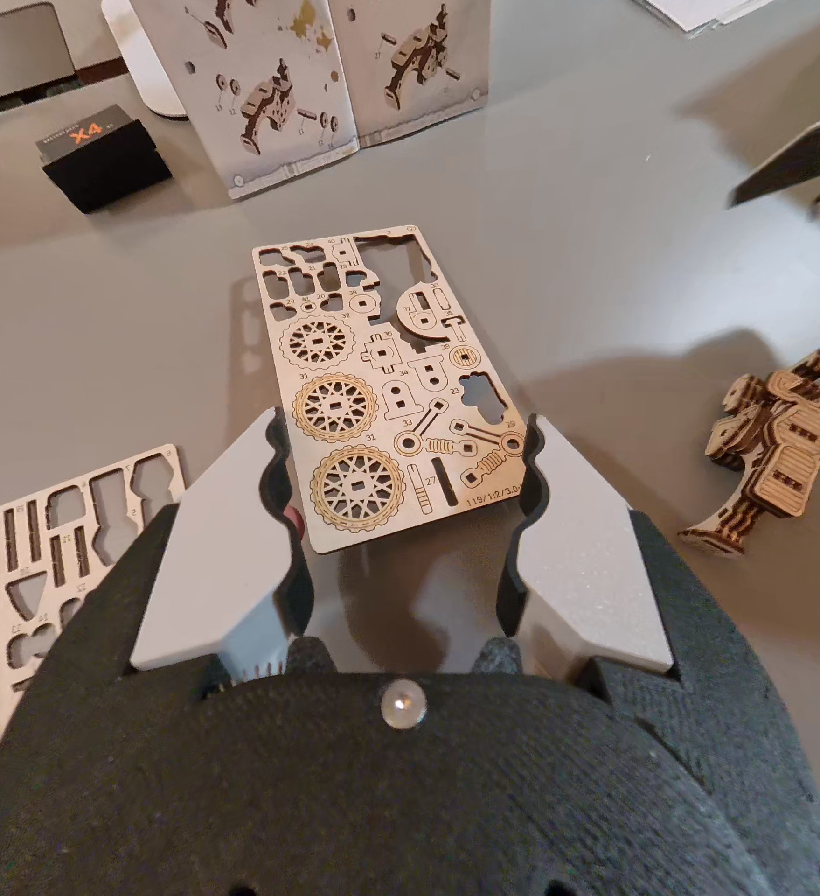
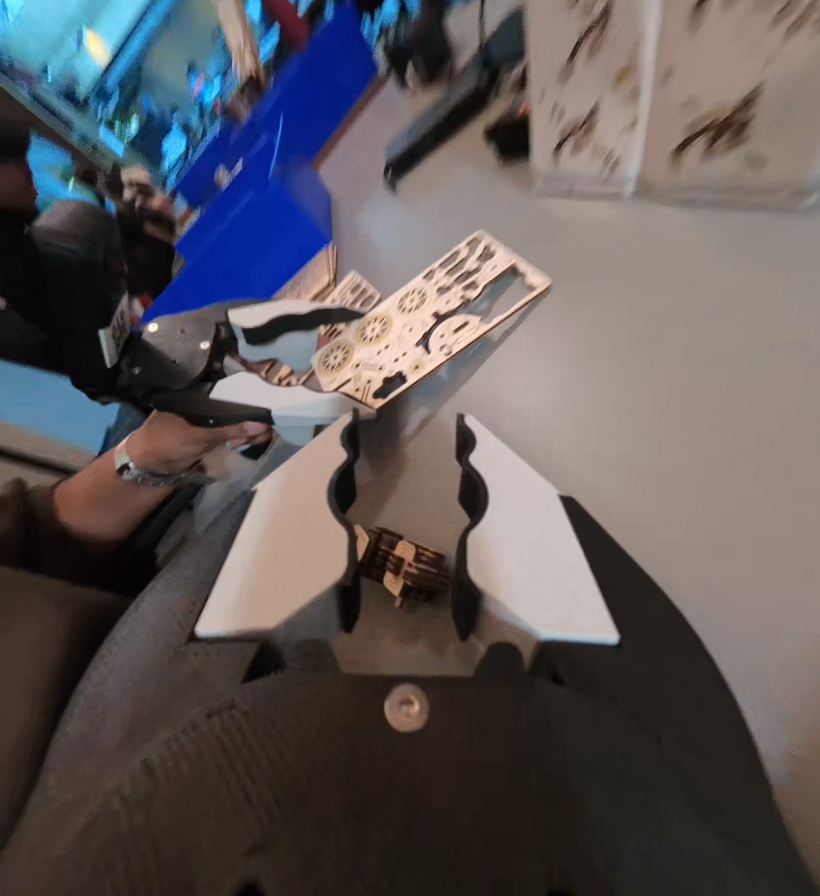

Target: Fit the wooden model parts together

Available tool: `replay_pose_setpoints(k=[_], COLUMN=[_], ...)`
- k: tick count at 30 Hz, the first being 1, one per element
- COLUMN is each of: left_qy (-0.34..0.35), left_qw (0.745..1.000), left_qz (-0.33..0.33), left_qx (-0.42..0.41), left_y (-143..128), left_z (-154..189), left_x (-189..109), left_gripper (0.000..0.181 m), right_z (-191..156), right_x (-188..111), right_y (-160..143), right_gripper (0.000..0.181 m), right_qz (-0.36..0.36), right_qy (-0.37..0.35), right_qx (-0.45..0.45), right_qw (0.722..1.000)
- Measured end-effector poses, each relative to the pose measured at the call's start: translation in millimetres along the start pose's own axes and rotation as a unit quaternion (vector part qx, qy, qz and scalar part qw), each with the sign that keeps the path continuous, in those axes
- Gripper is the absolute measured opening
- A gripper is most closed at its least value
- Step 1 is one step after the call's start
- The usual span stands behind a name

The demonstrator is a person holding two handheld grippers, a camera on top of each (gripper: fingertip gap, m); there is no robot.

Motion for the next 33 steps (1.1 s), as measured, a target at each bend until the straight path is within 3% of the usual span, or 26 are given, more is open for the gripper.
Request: replay_pose_setpoints(k=[4, 7, 9, 10, 11, 12, 16, 19, 23, 26, 31, 33], left_qy=[-0.010, -0.007, -0.010, -0.009, 0.000, -0.005, -0.021, 0.004, -0.002, -0.028, -0.051, -0.054], left_qw=[1.000, 1.000, 1.000, 1.000, 0.999, 0.999, 0.999, 0.999, 0.998, 0.995, 0.996, 0.995], left_qz=[0.006, 0.007, 0.006, 0.005, 0.014, 0.022, 0.006, -0.005, -0.036, -0.065, -0.067, -0.067], left_qx=[-0.019, -0.018, -0.022, -0.026, -0.034, -0.040, -0.044, -0.034, -0.055, -0.064, -0.043, -0.041], left_y=[4.4, 4.3, 3.8, 3.8, 5.1, 6.6, 4.1, 0.6, -5.2, -11.6, -9.5, -9.8], left_z=[1.0, 1.9, 2.9, 2.6, 0.2, -0.3, 1.5, -3.5, -9.9, -5.9, 6.2, 9.2], left_x=[-2.0, -2.1, -0.9, -0.4, -0.8, -1.6, 1.4, 3.0, 6.6, 13.4, 12.8, 11.4], left_gripper=[0.096, 0.096, 0.096, 0.092, 0.066, 0.063, 0.066, 0.069, 0.080, 0.088, 0.090, 0.091], right_z=[28.1, 47.5, 54.3, 55.5, 54.0, 51.4, 46.2, 46.8, 54.8, 56.8, 46.9, 42.1], right_x=[38.6, 63.5, 76.6, 81.7, 85.6, 88.3, 96.8, 94.6, 75.5, 68.0, 84.4, 91.6], right_y=[15.2, 18.3, 13.0, 8.8, 6.8, 6.4, 4.1, 6.8, 15.5, 14.8, 2.1, 3.1], right_gripper=[0.033, 0.038, 0.031, 0.028, 0.026, 0.029, 0.030, 0.036, 0.050, 0.046, 0.026, 0.039], right_qz=[-0.080, -0.087, -0.095, -0.108, -0.118, -0.127, -0.148, -0.148, -0.138, -0.142, -0.163, -0.155], right_qy=[0.032, 0.115, 0.143, 0.142, 0.142, 0.141, 0.138, 0.119, 0.040, -0.005, 0.015, 0.040], right_qx=[0.053, 0.198, 0.249, 0.247, 0.239, 0.231, 0.223, 0.205, 0.154, 0.131, 0.141, 0.168], right_qw=[0.995, 0.970, 0.953, 0.952, 0.953, 0.954, 0.954, 0.960, 0.978, 0.981, 0.976, 0.973])
Point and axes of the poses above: each gripper's, where its closed fingertips meet, x out along the fingers, y out of its top, z = x × y across the jaws, the point moved 7 cm from there along -x, back along the fingers, and after that the axes turned 11 degrees about y, right-handed, at the moved point
